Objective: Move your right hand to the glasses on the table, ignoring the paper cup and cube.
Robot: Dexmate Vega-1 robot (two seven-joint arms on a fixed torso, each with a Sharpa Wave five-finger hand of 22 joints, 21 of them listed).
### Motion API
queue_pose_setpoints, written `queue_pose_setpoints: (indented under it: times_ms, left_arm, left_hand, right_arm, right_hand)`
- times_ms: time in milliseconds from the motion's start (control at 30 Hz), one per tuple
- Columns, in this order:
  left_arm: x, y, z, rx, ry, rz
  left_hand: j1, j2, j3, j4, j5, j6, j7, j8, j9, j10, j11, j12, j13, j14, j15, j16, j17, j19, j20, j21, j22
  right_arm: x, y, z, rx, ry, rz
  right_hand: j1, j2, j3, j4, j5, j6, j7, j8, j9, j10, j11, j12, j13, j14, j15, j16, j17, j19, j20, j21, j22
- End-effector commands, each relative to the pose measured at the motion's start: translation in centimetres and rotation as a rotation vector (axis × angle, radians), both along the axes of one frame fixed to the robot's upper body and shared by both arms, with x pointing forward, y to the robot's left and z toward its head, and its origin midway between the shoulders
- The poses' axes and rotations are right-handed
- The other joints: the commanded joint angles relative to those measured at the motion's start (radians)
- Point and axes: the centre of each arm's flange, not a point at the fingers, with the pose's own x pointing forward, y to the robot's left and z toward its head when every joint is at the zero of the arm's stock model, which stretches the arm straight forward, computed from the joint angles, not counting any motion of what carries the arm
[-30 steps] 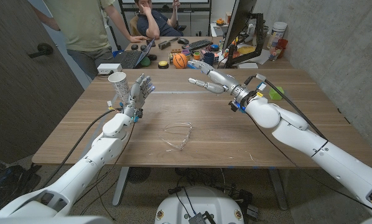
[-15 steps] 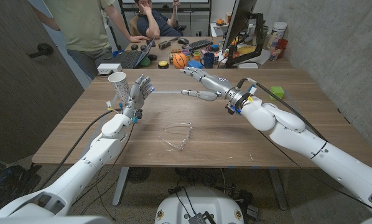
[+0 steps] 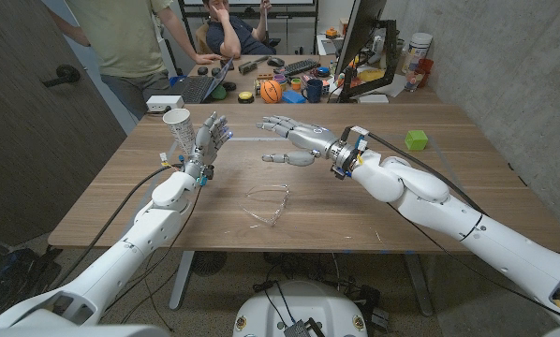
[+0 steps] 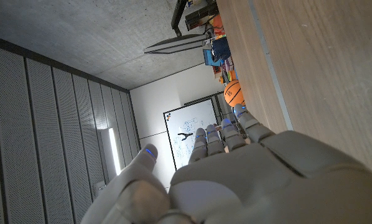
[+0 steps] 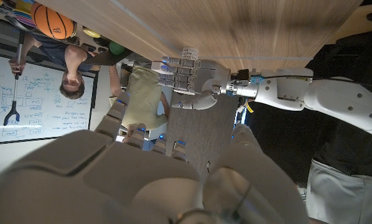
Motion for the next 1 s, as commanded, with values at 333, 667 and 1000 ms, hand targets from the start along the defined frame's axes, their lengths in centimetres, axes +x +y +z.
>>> queue_pose_setpoints:
  times_ms: [333,667,1000]
  left_arm:
    - [-0.4,0.1,-0.3,0.007,0.004,0.006]
    - [-0.5,0.3,-0.4,0.01,0.004,0.004]
    - [-0.5,0.5,-0.6,0.007,0.006,0.003]
  left_hand:
    - [-0.01,0.005,-0.005,0.001,0.008,0.005,0.003,0.004,0.003,0.006,0.0,0.006,0.004,0.008,0.002,0.006,0.006,0.014,0.0,-0.004,0.005]
    - [-0.011,0.004,-0.009,0.003,0.008,0.005,0.003,0.004,0.003,0.008,-0.002,0.007,0.004,0.008,0.002,0.007,0.006,0.014,0.001,-0.006,0.005]
    - [-0.012,0.004,-0.012,0.005,0.009,0.007,0.004,0.005,0.003,0.009,-0.001,0.007,0.004,0.008,0.003,0.007,0.006,0.015,0.001,-0.008,0.005]
  right_arm:
    - [0.0,4.1,-2.8,-0.215,-0.01,0.014]
    - [0.1,5.0,-3.6,-0.268,-0.019,0.032]
    - [0.8,6.1,-5.3,-0.349,-0.015,0.014]
  right_hand:
    - [0.02,0.01,0.0,-0.005,0.01,0.003,-0.004,0.006,0.003,-0.005,-0.012,0.001,0.003,-0.005,-0.017,-0.002,0.002,0.0,0.001,-0.018,0.003]
    - [0.04,0.024,0.005,-0.013,0.015,0.004,-0.004,0.007,0.003,-0.017,-0.018,-0.001,0.002,-0.004,-0.024,-0.002,0.002,0.005,0.0,-0.028,0.003]
    - [0.074,0.049,0.013,-0.026,0.021,0.017,-0.004,0.014,0.005,-0.003,-0.018,0.006,0.002,0.007,-0.029,0.0,0.001,0.026,-0.001,-0.038,0.004]
